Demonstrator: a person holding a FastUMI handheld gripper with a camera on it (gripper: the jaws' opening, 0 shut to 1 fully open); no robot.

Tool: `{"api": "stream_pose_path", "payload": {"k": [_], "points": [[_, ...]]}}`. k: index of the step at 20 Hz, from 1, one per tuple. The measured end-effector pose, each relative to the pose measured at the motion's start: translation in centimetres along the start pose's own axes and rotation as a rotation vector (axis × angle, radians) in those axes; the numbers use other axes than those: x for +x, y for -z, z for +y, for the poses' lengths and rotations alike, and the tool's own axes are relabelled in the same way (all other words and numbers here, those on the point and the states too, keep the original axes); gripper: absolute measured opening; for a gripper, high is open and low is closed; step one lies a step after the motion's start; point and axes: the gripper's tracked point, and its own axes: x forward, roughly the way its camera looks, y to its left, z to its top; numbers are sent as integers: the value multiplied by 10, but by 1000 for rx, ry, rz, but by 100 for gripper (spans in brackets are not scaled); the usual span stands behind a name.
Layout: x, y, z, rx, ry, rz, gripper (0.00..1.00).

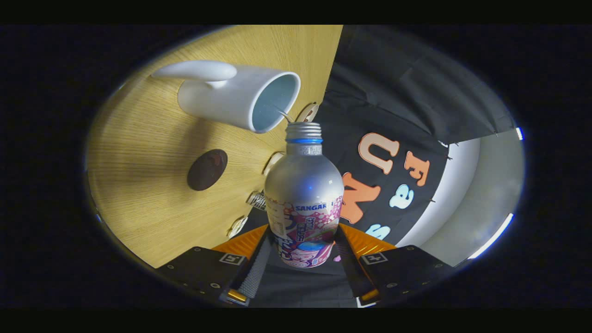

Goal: Take the bottle from table, then pour the juice into the cup, finally place the bottle on the coaster

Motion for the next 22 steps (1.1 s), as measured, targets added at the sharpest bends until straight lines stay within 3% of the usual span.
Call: {"api": "stream_pose_path", "payload": {"k": [22], "points": [[0,-13,-2,-113,7,-52,76]]}}
